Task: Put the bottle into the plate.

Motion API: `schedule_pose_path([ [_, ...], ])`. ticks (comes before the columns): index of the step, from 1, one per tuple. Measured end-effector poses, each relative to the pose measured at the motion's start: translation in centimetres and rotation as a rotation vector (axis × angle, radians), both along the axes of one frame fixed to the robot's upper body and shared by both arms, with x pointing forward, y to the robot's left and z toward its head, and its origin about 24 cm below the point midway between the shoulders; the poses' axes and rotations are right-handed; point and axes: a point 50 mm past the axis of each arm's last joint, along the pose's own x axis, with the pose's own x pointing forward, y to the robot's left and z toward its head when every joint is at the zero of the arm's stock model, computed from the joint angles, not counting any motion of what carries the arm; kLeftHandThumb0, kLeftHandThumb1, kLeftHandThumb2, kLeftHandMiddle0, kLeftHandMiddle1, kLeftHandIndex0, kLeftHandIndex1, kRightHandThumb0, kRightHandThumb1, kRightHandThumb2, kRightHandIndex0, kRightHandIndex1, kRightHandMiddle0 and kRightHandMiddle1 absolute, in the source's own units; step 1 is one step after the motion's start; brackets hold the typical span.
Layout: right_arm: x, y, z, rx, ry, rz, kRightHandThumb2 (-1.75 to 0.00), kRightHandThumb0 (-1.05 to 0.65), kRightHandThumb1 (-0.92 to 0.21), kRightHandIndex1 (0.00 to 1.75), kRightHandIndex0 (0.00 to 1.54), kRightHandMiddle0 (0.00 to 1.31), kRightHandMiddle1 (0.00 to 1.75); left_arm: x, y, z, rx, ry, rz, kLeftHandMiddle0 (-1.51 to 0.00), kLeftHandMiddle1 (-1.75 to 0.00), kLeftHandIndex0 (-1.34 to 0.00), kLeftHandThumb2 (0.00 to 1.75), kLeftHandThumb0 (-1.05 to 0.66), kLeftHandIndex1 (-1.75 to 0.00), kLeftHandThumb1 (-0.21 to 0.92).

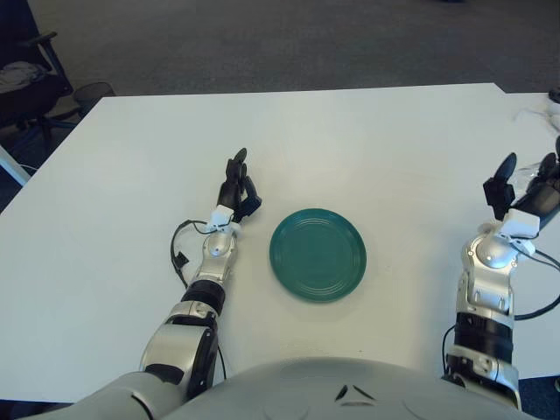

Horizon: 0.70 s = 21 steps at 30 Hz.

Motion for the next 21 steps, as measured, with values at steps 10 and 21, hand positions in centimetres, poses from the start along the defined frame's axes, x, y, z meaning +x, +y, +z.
schedule_pose_path([
  [10, 1.4, -5.9, -1.9, 0.045, 0.195, -0.087, -0.60, -0.74, -0.92, 0.02, 0.17, 0.00, 0.52, 0.1, 0.1, 0.4, 0.003, -0.018, 0.000, -0.21, -0.01, 0.00, 1.09, -0.85, -0.43, 0.92],
  [21, 2.6, -9.7, -1.1, 0.147, 0.239, -0.187, -0.60, -0.80, -0.92, 0.00, 0.10, 0.00, 0.29, -0.3, 0.4, -0.3, 0.011, 0.008, 0.021, -0.22, -0.02, 0.00, 1.09, -0.85, -0.44, 0.92],
])
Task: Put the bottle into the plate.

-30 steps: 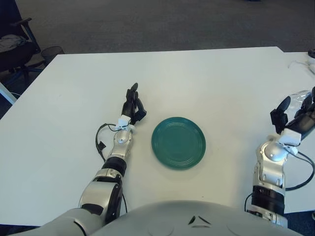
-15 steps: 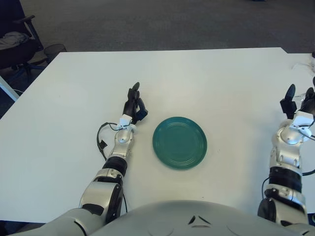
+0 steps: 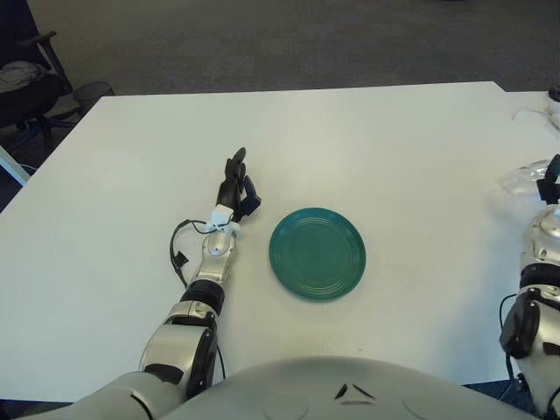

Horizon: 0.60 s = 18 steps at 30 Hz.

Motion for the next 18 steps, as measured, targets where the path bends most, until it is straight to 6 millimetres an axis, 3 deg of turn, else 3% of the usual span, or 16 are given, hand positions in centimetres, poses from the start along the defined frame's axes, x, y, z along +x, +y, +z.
schedule_pose_path([
  [11, 1.1, -0.7, 1.6, -0.017, 0.008, -0.002, -0.69, -0.88, -0.92, 0.01, 0.08, 0.00, 0.24, 0.0, 0.0, 0.0, 0.001, 0.001, 0.001, -0.21, -0.01, 0.00, 1.09, -0.87, -0.43, 0.92],
  [18, 0.5, -2.2, 2.2, -0.020, 0.050, -0.043, -0.73, -0.93, -0.92, 0.01, 0.08, 0.00, 0.24, 0.0, 0.1, 0.0, 0.001, 0.000, 0.004, -0.21, -0.02, 0.00, 1.09, -0.88, -0.41, 0.92],
])
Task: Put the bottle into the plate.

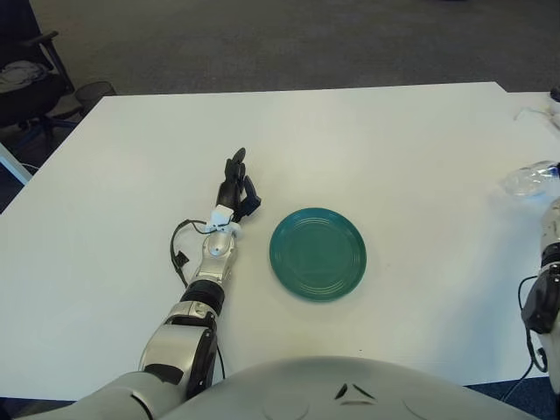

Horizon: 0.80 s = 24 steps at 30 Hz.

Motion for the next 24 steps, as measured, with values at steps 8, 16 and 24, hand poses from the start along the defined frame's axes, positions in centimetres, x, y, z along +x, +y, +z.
schedule_pose_path([
  [8, -0.56, -1.13, 0.63, -0.009, 0.028, -0.033, -0.76, -0.94, -0.92, 0.00, 0.07, 0.00, 0.22, -0.04, 0.21, -0.11, 0.000, 0.004, 0.007, -0.22, -0.02, 0.00, 1.08, -0.87, -0.40, 0.92],
  [16, -0.24, -0.92, 0.27, 0.000, 0.067, -0.004, -0.74, -0.94, -0.92, 0.01, 0.08, 0.00, 0.24, -0.05, 0.40, -0.14, -0.008, 0.003, 0.011, -0.22, -0.02, 0.00, 1.06, -0.87, -0.39, 0.92],
  [24, 0.37, -0.41, 0.04, -0.003, 0.101, 0.047, -0.72, -0.93, -0.92, 0.02, 0.10, 0.00, 0.23, 0.04, 0.48, -0.16, -0.010, 0.003, -0.010, -0.23, -0.02, 0.00, 1.07, -0.87, -0.39, 0.92],
])
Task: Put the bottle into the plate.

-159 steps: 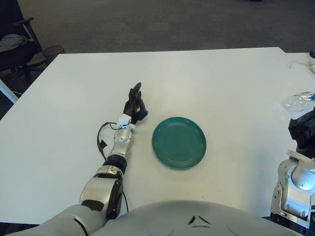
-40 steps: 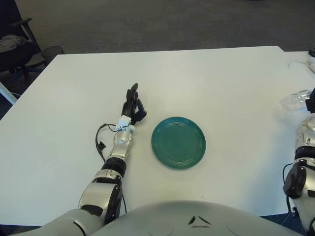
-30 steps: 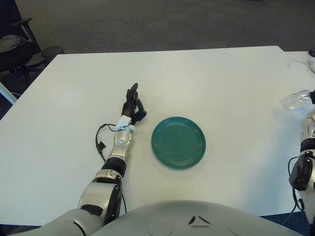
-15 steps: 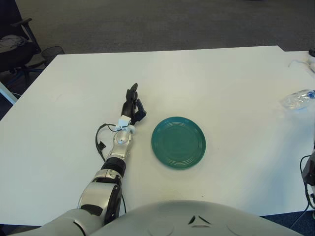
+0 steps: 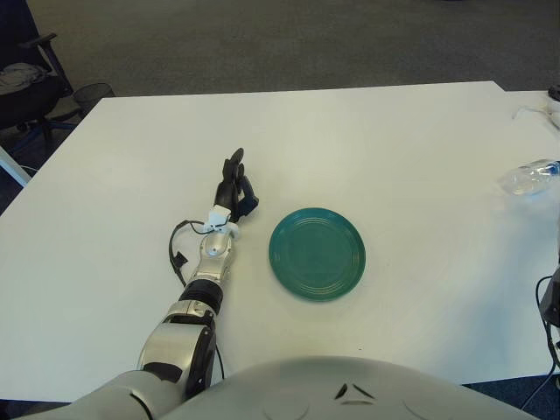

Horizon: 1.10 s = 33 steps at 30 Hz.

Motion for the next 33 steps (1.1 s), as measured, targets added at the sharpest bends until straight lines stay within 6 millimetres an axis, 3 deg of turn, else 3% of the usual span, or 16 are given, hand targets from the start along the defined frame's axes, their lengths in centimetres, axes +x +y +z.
schedule_pose_path([
  [14, 1.5, 2.5, -2.9, 0.012, 0.205, 0.132, -0.69, -0.90, -0.92, 0.06, 0.19, 0.00, 0.44, 0.1, 0.4, 0.0, -0.007, -0.001, 0.006, -0.24, -0.03, 0.00, 1.05, -0.87, -0.41, 0.92],
  [24, 2.3, 4.4, -4.7, 0.000, 0.363, 0.247, -0.76, -0.90, -0.92, 0.04, 0.15, 0.00, 0.39, 0.1, 0.6, 0.0, -0.009, -0.001, 0.016, -0.24, -0.02, 0.00, 1.04, -0.87, -0.41, 0.92],
  [33, 3.1, 5.0, -4.3, -0.017, 0.384, 0.302, -0.81, -0.88, -0.92, 0.03, 0.13, 0.00, 0.38, 0.1, 0.7, 0.0, -0.007, -0.004, 0.017, -0.23, -0.02, 0.00, 1.05, -0.87, -0.40, 0.92],
])
